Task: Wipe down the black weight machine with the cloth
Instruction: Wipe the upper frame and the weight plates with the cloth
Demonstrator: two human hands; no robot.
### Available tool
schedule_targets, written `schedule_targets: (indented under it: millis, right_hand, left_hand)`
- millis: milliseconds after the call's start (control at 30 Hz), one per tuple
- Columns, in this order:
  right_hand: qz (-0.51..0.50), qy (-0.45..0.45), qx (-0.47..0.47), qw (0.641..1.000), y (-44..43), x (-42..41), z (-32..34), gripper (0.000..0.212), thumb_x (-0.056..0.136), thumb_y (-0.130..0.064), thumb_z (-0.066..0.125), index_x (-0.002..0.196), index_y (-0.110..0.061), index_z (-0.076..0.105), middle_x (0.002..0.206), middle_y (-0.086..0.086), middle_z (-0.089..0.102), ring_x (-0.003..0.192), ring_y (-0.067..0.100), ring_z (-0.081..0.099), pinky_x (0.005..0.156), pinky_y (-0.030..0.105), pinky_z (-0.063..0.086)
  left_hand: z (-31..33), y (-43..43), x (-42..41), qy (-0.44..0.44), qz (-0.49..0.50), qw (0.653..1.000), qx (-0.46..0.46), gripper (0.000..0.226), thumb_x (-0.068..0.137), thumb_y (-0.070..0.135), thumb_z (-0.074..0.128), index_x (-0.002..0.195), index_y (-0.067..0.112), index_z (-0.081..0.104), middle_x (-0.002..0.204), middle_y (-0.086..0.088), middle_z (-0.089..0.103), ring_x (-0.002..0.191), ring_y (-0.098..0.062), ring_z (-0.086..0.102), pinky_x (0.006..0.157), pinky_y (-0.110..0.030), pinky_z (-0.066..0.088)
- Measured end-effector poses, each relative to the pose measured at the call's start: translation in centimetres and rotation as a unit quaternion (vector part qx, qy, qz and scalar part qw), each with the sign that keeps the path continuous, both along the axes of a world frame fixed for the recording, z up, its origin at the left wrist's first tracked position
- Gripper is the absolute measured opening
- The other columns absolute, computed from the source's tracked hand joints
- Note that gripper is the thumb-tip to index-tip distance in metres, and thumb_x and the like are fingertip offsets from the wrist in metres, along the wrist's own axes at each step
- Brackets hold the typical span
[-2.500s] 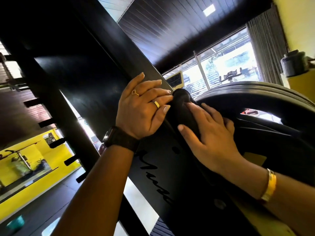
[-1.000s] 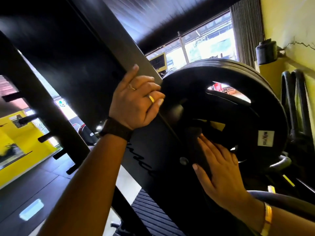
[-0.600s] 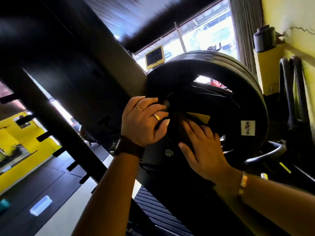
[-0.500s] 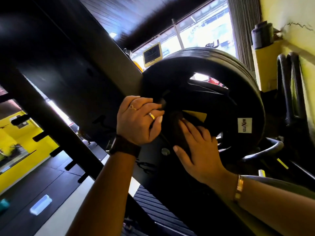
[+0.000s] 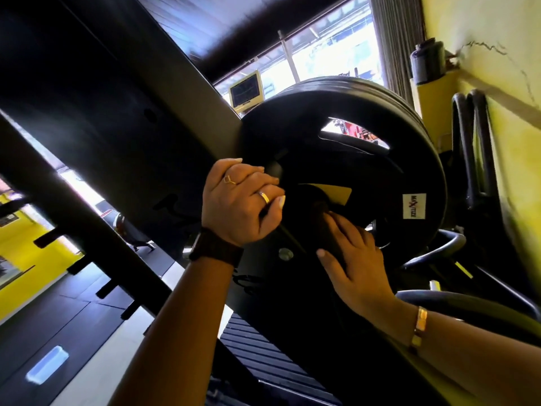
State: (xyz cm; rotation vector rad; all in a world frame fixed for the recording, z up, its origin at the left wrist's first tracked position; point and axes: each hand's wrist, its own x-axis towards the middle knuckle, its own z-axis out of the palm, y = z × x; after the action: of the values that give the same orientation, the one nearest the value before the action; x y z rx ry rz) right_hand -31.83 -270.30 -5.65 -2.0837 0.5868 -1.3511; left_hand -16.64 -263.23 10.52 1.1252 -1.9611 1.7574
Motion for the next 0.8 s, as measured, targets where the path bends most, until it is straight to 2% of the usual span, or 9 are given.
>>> schedule_targets:
  millis: [67,200,300,400,467,533,633,700,800]
  right_hand:
    - [-0.004,0.014,0.019,1.000,1.2,0.2,1.0,0.056,0.087,-0.067,0.020,0.141,-0.050,0.015,0.151,-0.013,0.032,0.133,0.023,0.032,0.102,0.050,0.036]
    - [-0.028,0.019,-0.062,0.998,2.5,0.1,0.8,0.060,0.095,-0.065,0.018,0.149,-0.039,0.022,0.152,-0.012,0.033,0.127,0.023,0.039,0.092,0.039,0.040]
    - [-0.010,-0.001,-0.082,0.997,1.3,-0.5,-1.1,0.057,0.097,-0.062,0.020,0.149,-0.039,0.021,0.151,-0.018,0.030,0.128,0.018,0.038,0.093,0.035,0.036]
    - [0.009,-0.038,-0.038,0.999,-0.1,-1.4,-3.2,0.054,0.097,-0.063,0.022,0.147,-0.045,0.019,0.147,-0.017,0.034,0.131,0.005,0.034,0.102,0.036,0.031]
    - [0.013,-0.050,0.009,0.999,-0.6,-1.9,-4.6,0.054,0.096,-0.066,0.024,0.145,-0.045,0.022,0.144,-0.015,0.037,0.130,0.000,0.031,0.103,0.041,0.033]
    - [0.006,-0.033,0.048,0.998,-0.4,-2.2,-4.8,0.055,0.093,-0.067,0.028,0.141,-0.043,0.029,0.143,-0.015,0.038,0.129,0.009,0.034,0.103,0.047,0.036]
    - [-0.022,0.008,0.099,0.995,1.1,-1.9,-3.7,0.059,0.082,-0.066,0.024,0.137,-0.044,0.024,0.145,-0.012,0.040,0.130,0.018,0.035,0.104,0.048,0.035]
    - [-0.037,0.025,0.098,0.994,2.6,-1.7,-3.0,0.060,0.080,-0.069,0.018,0.136,-0.049,0.018,0.149,-0.011,0.039,0.132,0.020,0.034,0.104,0.050,0.034]
    - [-0.035,0.011,0.046,0.998,3.3,-2.0,-3.9,0.056,0.087,-0.070,0.022,0.140,-0.053,0.015,0.145,-0.018,0.036,0.129,0.019,0.036,0.099,0.047,0.038]
  left_hand:
    - [0.0,0.0,0.0,-0.002,-0.001,1.000,0.007,0.040,0.093,0.034,0.046,0.071,0.020,0.076,0.081,0.004,0.074,0.090,-0.014,0.057,0.094,-0.034,0.035]
    - [-0.3,0.1,0.1,-0.003,0.000,1.000,0.014,0.036,0.092,0.036,0.049,0.072,0.022,0.075,0.081,0.006,0.074,0.090,-0.014,0.058,0.102,-0.034,0.030]
    - [-0.8,0.1,-0.1,-0.003,0.004,1.000,0.021,0.033,0.091,0.037,0.051,0.072,0.024,0.075,0.082,0.008,0.073,0.090,-0.013,0.059,0.103,-0.035,0.029]
    - [-1.0,0.2,-0.3,-0.012,0.015,0.999,0.040,0.033,0.091,0.040,0.050,0.074,0.025,0.074,0.082,0.009,0.072,0.088,-0.014,0.061,0.100,-0.035,0.031]
    - [-0.9,0.4,-0.4,-0.033,0.025,0.997,0.063,0.034,0.091,0.042,0.049,0.077,0.024,0.074,0.083,0.008,0.072,0.087,-0.016,0.063,0.097,-0.037,0.035]
    - [-0.7,0.6,-0.6,-0.053,0.032,0.995,0.080,0.033,0.091,0.042,0.050,0.079,0.023,0.075,0.084,0.008,0.072,0.086,-0.017,0.065,0.096,-0.038,0.038]
    - [-1.1,0.5,-0.9,-0.067,0.032,0.993,0.095,0.031,0.092,0.039,0.053,0.079,0.022,0.076,0.084,0.006,0.072,0.083,-0.017,0.067,0.099,-0.040,0.041]
    - [-1.5,0.4,-1.0,-0.066,0.028,0.992,0.101,0.030,0.092,0.037,0.055,0.078,0.021,0.076,0.084,0.005,0.073,0.082,-0.017,0.068,0.100,-0.040,0.042]
    - [-2.2,0.2,-1.0,-0.062,0.023,0.991,0.112,0.031,0.093,0.037,0.054,0.081,0.021,0.077,0.089,0.005,0.075,0.085,-0.016,0.069,0.099,-0.039,0.045]
